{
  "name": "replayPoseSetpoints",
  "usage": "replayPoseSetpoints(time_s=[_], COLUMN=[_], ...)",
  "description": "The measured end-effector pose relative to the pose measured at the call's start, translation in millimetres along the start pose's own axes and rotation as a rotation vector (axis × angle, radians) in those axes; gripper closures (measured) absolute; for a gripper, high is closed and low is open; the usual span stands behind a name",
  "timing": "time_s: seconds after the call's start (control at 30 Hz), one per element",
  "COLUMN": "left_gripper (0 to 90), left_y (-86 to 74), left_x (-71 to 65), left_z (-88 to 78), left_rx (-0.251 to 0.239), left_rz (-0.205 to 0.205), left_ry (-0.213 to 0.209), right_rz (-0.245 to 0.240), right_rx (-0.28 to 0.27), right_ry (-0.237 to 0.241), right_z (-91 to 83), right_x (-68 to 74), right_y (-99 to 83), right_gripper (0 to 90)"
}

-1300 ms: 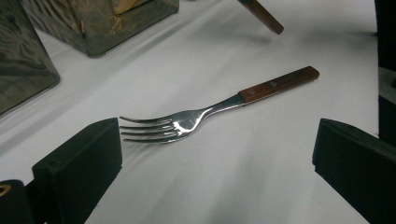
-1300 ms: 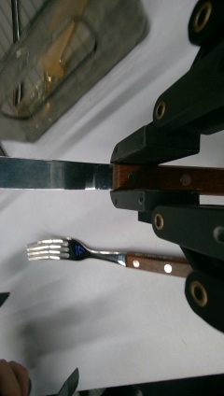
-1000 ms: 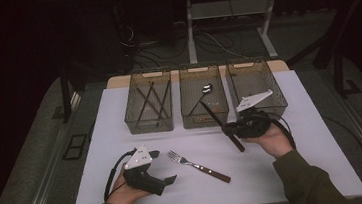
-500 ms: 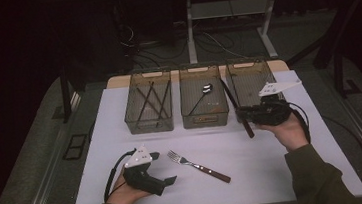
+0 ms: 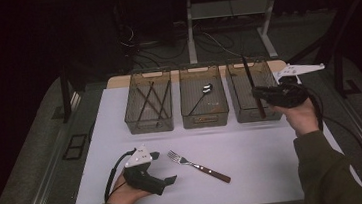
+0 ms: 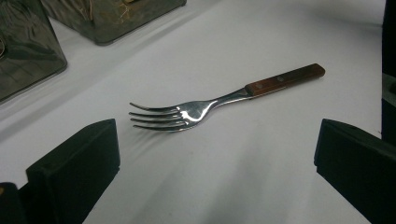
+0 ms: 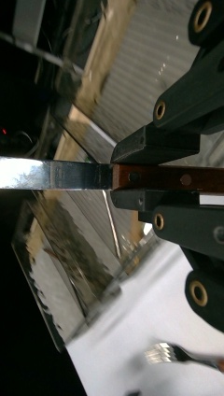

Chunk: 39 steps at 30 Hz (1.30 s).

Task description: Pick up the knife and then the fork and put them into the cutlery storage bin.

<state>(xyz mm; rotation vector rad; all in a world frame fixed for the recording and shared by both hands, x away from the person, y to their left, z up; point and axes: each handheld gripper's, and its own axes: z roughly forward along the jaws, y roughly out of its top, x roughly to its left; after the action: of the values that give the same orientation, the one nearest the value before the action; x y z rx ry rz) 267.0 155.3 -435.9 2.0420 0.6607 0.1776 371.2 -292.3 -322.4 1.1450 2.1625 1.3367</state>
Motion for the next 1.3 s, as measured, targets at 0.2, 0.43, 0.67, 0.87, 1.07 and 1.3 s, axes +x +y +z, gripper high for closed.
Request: replayPoseSetpoints(time_s=[0.2,0.43,0.67,0.87,1.07,1.3], left_gripper=[0.0,0.0,0.0,0.0,0.0,0.0], left_y=[0.1,0.2,0.4,0.4,0.4,0.4], left_x=[-0.6,-1.4,-1.5,-2.0,-2.2,-2.3], left_z=[0.3,0.8,0.4,-0.1,0.3,0.8], left_rx=[-0.002,-0.003,-0.003,-0.006,-0.005,-0.001], left_rz=[0.000,-0.001,0.001,0.002,0.002,0.004], left_ry=[0.000,-0.003,-0.005,-0.008,-0.011,-0.013], right_rz=[0.025,0.054,0.081,0.104,0.116,0.104], right_rx=[-0.020,0.015,0.047,0.067,0.110,0.184], right_ry=[-0.061,-0.160,-0.218,-0.218,-0.219,-0.229], right_z=[-1.7,8.7,20.7,29.6,37.8,45.2], right_x=[-20.1,-46.9,-66.9,-75.1,-79.9,-82.2], right_y=[14.4,17.0,4.4,-12.1,-26.4,-33.0], right_gripper=[77.0,77.0,77.0,77.0,77.0,76.9])
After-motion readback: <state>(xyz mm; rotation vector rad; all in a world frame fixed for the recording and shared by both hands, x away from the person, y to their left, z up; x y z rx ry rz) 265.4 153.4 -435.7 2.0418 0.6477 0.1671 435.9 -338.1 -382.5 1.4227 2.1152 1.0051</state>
